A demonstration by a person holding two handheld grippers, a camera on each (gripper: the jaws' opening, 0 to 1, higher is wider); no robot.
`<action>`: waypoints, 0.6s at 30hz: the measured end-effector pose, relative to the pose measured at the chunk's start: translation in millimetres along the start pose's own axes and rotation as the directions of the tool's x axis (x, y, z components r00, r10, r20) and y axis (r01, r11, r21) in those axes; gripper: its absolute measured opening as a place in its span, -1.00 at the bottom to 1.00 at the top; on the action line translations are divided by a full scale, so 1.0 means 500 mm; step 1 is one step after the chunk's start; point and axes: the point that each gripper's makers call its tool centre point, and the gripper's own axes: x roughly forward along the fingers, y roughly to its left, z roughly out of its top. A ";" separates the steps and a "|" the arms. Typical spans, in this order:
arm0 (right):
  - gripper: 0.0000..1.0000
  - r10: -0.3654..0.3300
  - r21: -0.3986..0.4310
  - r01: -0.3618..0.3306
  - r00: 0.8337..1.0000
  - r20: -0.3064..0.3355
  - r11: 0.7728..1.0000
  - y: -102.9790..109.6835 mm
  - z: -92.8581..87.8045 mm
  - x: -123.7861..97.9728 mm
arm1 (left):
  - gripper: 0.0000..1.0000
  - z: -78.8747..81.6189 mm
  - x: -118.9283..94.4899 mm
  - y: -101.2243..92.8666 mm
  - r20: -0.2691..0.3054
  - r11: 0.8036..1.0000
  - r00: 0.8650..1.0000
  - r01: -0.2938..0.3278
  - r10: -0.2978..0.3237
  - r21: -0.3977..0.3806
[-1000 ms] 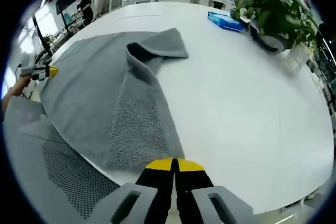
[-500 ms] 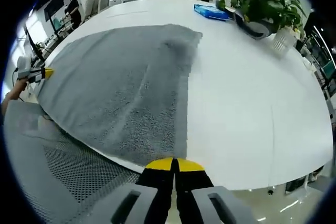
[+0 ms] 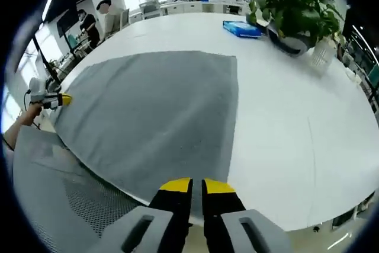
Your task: Open the folded towel by lifting each exposed corner and separating the folded layers until the towel lies flat within the target outline without major curled edges
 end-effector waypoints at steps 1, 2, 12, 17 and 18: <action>-0.89 0.004 -0.007 -0.004 1.000 0.011 1.000 0.010 0.012 0.004 | -0.67 0.003 -0.003 -0.013 0.006 1.000 1.000 0.028 -0.028 -0.014; -0.85 0.038 -0.041 -0.037 0.999 0.029 0.998 0.035 0.029 0.015 | -0.61 0.005 -0.007 -0.019 0.010 0.999 0.999 0.036 -0.036 -0.018; -0.50 0.124 -0.243 -0.143 0.988 -0.092 0.959 0.104 0.033 0.082 | -0.44 -0.007 -0.033 -0.055 -0.013 0.996 0.996 0.088 -0.088 0.021; -0.24 0.143 -0.233 -0.169 0.982 -0.124 0.958 0.127 0.044 0.125 | -0.39 -0.040 -0.025 -0.043 -0.082 0.995 0.994 0.078 -0.073 0.062; -0.27 0.140 -0.249 -0.173 0.979 -0.146 0.953 0.131 0.040 0.132 | -0.39 -0.047 -0.020 -0.048 -0.095 0.994 0.992 0.089 -0.083 0.061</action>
